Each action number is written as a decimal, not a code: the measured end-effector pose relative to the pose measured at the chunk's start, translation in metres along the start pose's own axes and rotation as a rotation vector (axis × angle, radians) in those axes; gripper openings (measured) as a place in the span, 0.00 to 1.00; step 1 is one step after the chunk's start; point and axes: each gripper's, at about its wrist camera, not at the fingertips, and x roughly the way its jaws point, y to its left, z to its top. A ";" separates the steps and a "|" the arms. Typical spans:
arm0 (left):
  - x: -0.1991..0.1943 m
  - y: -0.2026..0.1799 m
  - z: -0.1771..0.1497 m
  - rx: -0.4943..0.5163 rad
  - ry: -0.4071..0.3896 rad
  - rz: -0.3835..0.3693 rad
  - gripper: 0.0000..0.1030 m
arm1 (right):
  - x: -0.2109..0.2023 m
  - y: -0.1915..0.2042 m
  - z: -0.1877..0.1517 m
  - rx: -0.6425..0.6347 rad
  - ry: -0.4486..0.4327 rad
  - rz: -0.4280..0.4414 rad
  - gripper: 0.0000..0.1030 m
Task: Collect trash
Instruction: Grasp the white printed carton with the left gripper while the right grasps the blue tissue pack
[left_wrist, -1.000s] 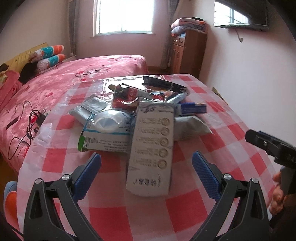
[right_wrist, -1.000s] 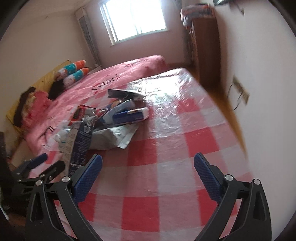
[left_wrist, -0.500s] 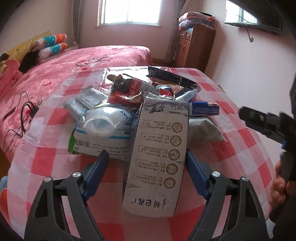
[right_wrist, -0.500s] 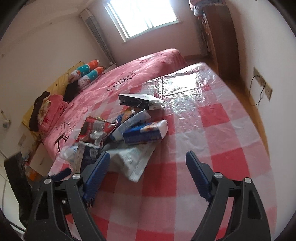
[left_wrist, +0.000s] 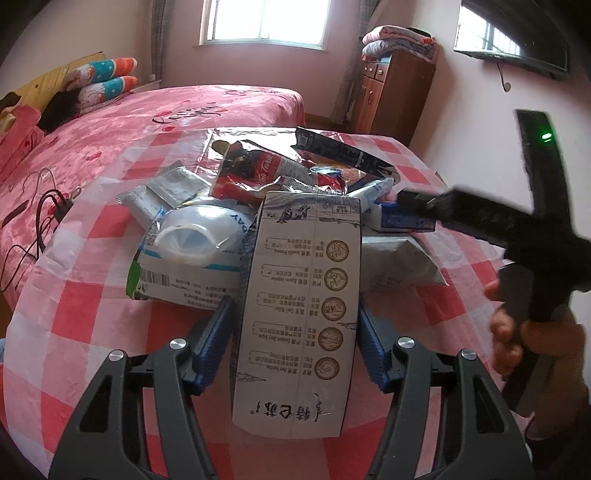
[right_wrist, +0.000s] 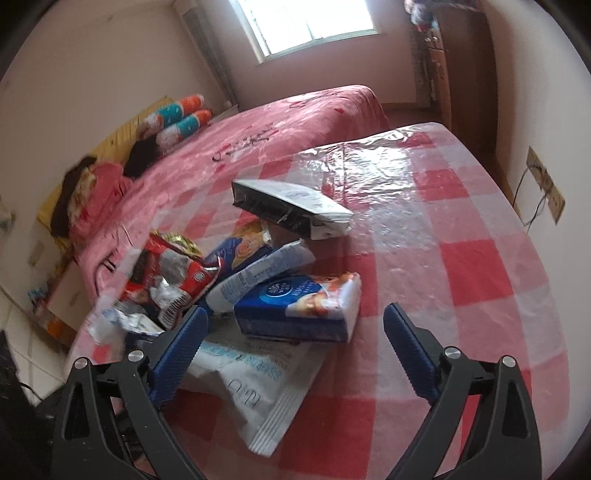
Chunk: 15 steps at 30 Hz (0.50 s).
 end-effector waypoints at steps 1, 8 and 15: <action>-0.002 0.001 0.000 -0.004 -0.004 -0.003 0.62 | 0.005 0.003 -0.001 -0.025 0.011 -0.026 0.92; -0.014 0.008 0.002 -0.020 -0.034 -0.017 0.62 | 0.030 0.009 -0.001 -0.093 0.045 -0.099 0.92; -0.029 0.011 0.000 -0.030 -0.060 -0.036 0.62 | 0.031 0.004 -0.001 -0.062 0.034 -0.127 0.77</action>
